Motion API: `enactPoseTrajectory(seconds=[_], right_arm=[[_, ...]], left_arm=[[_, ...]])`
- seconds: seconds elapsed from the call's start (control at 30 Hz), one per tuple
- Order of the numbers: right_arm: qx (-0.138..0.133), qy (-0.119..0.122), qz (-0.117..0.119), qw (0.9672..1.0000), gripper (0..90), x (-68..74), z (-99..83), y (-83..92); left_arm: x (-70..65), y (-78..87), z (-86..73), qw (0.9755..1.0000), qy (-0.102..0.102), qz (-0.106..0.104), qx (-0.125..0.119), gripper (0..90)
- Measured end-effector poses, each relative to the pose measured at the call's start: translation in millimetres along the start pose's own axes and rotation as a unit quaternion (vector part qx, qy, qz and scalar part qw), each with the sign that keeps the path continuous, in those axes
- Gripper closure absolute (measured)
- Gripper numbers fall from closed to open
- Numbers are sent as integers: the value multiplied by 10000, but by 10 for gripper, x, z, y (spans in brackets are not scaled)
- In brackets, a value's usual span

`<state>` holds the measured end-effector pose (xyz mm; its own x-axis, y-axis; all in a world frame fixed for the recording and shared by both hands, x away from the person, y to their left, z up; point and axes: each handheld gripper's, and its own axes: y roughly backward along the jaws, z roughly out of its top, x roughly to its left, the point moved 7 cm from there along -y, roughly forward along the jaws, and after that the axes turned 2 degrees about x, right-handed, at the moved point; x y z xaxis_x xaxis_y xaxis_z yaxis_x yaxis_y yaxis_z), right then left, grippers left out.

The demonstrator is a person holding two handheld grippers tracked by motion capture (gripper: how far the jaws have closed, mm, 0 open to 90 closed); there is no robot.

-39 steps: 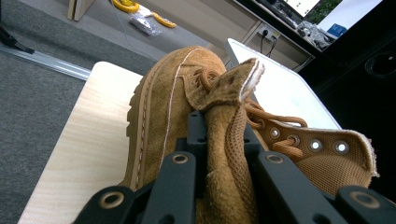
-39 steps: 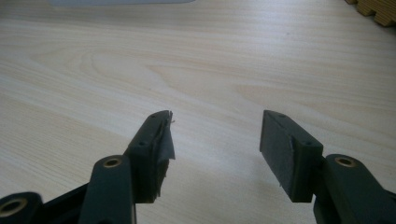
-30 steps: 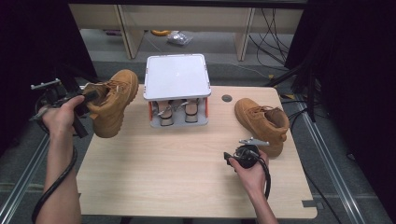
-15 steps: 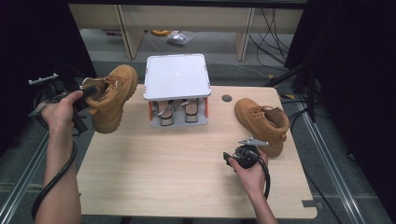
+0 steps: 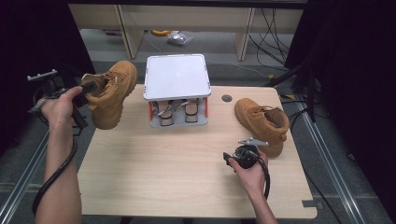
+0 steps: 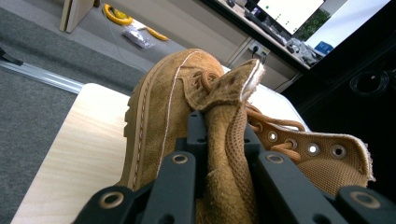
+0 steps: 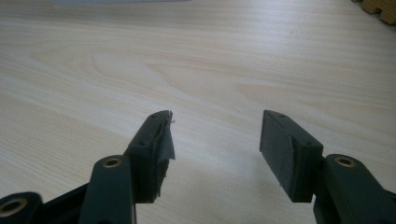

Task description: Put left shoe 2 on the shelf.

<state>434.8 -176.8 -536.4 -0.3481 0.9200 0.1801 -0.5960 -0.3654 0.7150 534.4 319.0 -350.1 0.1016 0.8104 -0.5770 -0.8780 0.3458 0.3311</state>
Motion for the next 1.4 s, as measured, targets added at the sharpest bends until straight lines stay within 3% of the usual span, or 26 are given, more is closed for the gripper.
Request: enactPoseTrajectory(seconds=[0.17, 0.97, 1.1, 1.13, 1.2, 1.27, 1.33, 1.37, 1.4], right_arm=[[-42, -28, 95, 9999, 442, 12, 8, 1], [-3, -43, 49, 10000, 441, 8, -19, -2], [-20, -49, 65, 10000, 441, 10, -13, 10], [-13, -60, 55, 10000, 441, 12, -12, 13], [-23, -70, 88, 9999, 441, 11, -13, 3], [-8, -1, 5, 10000, 441, -2, -17, 5], [-13, -83, 36, 10000, 441, 15, -20, -1], [-10, 11, 16, 10000, 441, 0, -18, 5], [44, -178, 27, 9998, 441, 32, -29, 11]], left_arm=[[-22, -24, 33, 10000, -6, -3, -9, 813], [-168, -85, 183, 9998, -4, -128, -142, 812], [-198, -87, 213, 9996, 94, -163, -196, 811], [-195, -89, 224, 9997, 8, -158, -204, 811], [-206, -94, 237, 9996, 35, -169, -207, 811], [-244, -110, 239, 9991, 264, -250, -205, 811], [-219, -116, 252, 9996, 55, -192, -201, 810], [-233, -126, 252, 9995, 131, -213, -198, 810], [-242, -131, 252, 9994, 186, -236, -197, 810]])
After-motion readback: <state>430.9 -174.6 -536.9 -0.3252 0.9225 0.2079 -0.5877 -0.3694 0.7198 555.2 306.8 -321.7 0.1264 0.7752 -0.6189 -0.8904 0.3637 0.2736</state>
